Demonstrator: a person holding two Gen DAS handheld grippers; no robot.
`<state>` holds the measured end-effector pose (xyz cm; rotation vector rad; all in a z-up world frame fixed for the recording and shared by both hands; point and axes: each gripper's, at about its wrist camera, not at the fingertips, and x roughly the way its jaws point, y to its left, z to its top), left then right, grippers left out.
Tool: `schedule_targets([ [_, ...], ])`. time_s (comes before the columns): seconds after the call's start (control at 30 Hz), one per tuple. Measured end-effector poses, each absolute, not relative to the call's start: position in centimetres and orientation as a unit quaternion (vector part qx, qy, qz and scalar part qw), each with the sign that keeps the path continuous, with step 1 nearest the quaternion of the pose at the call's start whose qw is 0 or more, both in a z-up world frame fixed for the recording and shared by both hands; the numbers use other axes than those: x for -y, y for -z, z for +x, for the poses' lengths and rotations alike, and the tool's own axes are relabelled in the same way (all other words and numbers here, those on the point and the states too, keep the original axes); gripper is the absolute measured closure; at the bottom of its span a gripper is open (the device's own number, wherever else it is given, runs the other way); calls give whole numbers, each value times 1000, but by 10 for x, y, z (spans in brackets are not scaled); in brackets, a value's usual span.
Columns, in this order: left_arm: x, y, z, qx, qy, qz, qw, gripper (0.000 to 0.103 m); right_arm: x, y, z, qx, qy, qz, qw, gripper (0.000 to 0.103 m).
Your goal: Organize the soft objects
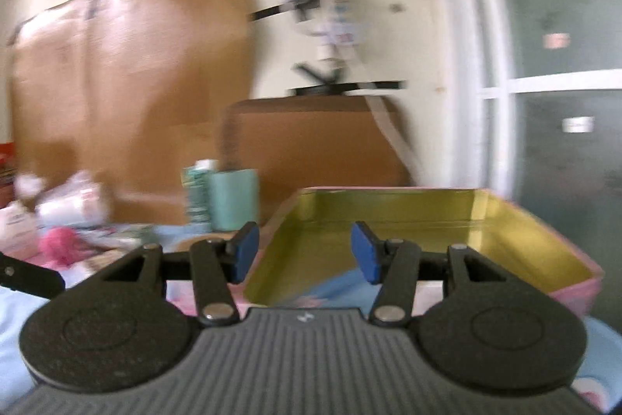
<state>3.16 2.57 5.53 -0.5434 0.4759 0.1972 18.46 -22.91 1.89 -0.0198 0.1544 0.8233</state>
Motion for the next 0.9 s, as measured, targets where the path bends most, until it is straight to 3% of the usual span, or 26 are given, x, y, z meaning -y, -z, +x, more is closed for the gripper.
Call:
schedule_targets([
  [0.33, -105, -26, -83, -184, -281, -300, 893, 29, 113, -8, 141, -169, -548, -88, 814, 43],
  [0.4, -106, -24, -88, -169, -278, -309, 894, 28, 87, -6, 136, -181, -559, -106, 802, 28],
  [0.43, -107, -25, -88, -167, -277, -310, 894, 27, 74, -5, 134, -191, -563, -112, 796, 26],
  [0.77, -106, -23, -82, -175, -272, -294, 899, 23, -10, 18, 150, -278, -539, -136, 783, 21],
  [0.83, -108, -23, -82, -173, -269, -298, 899, 23, -15, 22, 147, -267, -537, -144, 787, 29],
  [0.9, -111, -22, -84, -170, -265, -303, 899, 23, -14, 22, 144, -254, -539, -150, 789, 52],
])
